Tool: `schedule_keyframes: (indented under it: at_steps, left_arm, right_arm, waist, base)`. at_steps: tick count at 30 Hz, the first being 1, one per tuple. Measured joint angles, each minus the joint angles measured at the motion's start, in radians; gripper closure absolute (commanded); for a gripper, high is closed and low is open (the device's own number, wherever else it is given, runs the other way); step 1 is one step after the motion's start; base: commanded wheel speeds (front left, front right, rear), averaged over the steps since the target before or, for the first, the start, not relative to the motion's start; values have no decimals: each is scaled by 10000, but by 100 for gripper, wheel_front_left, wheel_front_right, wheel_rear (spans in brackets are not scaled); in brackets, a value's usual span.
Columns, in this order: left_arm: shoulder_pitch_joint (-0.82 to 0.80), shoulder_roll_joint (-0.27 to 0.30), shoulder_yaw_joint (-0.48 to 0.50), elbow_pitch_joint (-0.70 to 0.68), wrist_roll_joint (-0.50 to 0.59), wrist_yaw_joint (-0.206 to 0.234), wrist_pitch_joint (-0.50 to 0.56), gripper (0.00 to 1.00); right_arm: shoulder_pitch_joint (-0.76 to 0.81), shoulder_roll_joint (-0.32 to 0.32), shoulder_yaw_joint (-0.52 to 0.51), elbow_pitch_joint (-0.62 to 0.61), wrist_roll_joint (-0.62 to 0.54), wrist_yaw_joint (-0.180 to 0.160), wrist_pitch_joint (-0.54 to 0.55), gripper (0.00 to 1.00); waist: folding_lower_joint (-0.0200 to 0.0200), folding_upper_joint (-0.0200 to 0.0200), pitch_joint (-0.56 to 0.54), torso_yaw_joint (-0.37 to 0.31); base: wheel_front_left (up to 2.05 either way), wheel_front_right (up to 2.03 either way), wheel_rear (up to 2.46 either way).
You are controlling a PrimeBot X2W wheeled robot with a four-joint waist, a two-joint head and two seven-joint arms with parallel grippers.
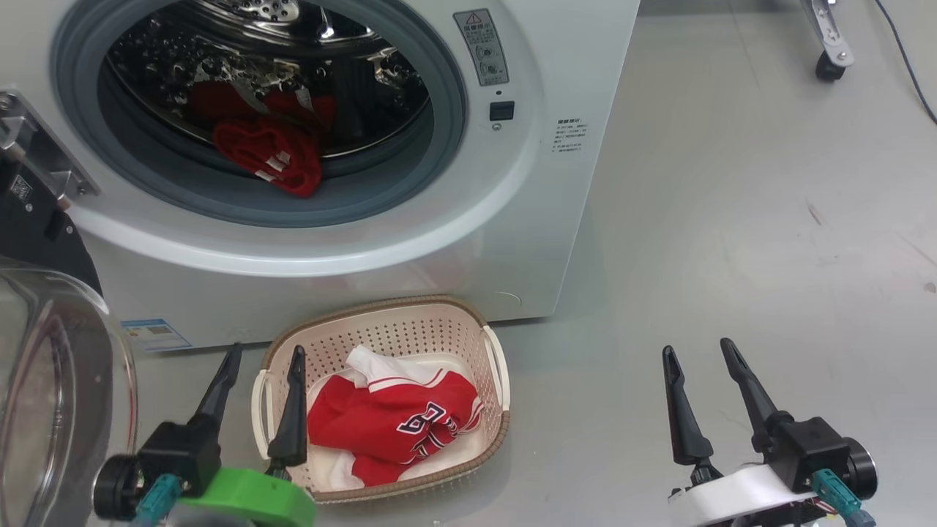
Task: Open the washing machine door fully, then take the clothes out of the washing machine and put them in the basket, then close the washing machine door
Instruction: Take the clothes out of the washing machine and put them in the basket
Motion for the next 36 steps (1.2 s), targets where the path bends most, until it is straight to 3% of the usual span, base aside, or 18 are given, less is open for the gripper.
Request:
schedule_keyframes:
  at_steps: [16, 25, 36]
  left_arm:
    - [-3282, 384, -456, 1020, -2, -602, 2311, 0]
    - [-5655, 1210, -464, 2113, -163, -1120, 4851, 0]
    - [-8001, 2307, 63, 2537, -261, -1524, 6727, 0]
  right_arm:
    - [-1153, 148, 560, -393, -86, 63, 36, 0]
    - [-2064, 215, 865, -364, -46, 105, 25, 0]
    - [-2716, 267, 1055, 23, 426, 105, -35, 0]
  waist:
    - [0, 0, 1903, -327]
    - [1, 0, 3248, -863]
    - [1, 0, 4347, -1723]
  base:
    - [0, 0, 0]
    - [0, 0, 0]
    - [0, 0, 0]
